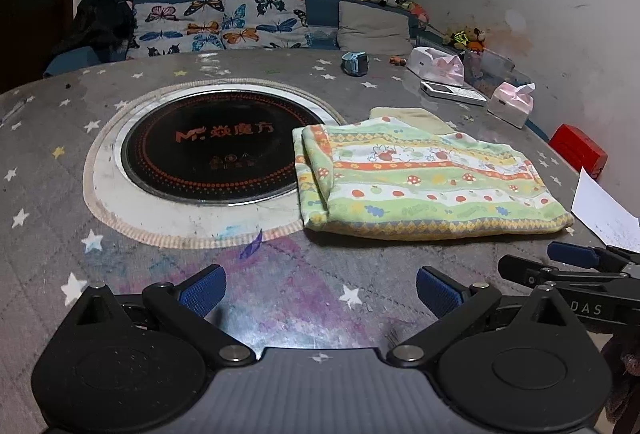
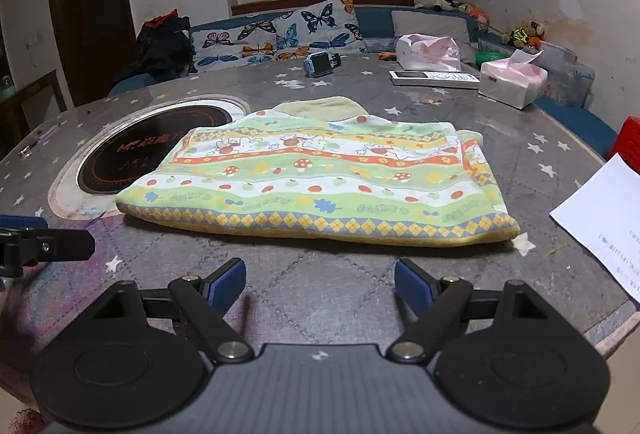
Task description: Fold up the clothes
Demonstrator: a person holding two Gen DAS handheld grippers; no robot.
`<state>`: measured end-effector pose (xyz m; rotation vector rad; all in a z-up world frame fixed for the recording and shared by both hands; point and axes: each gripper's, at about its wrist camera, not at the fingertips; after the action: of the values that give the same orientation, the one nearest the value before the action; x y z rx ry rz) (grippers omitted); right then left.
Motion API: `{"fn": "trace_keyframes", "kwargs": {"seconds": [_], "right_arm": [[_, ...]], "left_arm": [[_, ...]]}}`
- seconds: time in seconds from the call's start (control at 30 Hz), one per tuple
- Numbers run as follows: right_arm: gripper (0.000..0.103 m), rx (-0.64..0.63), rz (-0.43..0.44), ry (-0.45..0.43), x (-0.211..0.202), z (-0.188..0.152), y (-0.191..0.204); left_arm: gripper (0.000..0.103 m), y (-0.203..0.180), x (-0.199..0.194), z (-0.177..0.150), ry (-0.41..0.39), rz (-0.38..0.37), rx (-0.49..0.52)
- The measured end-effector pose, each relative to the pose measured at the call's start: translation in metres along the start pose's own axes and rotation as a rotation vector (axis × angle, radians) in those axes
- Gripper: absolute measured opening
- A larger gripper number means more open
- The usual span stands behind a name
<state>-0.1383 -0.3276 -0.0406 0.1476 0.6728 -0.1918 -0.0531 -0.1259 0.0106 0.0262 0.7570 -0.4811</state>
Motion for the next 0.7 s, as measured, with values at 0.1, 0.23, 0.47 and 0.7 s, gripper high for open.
{"fn": "trace_keyframes", "kwargs": {"seconds": [0.1, 0.23, 0.47, 0.7], "right_arm": [[0.084, 0.004, 0.001, -0.004, -0.001, 0.000, 0.000], [0.084, 0.010, 0.003, -0.007, -0.001, -0.001, 0.000], [0.093, 0.017, 0.006, -0.022, -0.005, -0.001, -0.001], [0.093, 0.028, 0.006, -0.024, -0.006, -0.001, -0.003]], "left_arm": [[0.103, -0.001, -0.001, -0.001, 0.001, 0.001, -0.002], [0.103, -0.004, -0.002, -0.001, -0.002, -0.001, -0.005], [0.103, -0.009, -0.001, -0.001, 0.001, -0.009, -0.007], [0.103, -0.014, -0.001, -0.002, 0.006, -0.013, -0.002]]}}
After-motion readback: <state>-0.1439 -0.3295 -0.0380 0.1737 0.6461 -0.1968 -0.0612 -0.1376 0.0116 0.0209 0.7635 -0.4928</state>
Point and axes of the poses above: each gripper's, at about its wrist camera, not at the fingertips, and x roughly the way its jaws point, y to its left, z to its top, and after that the axes turned 1 degree about -y, right-handed
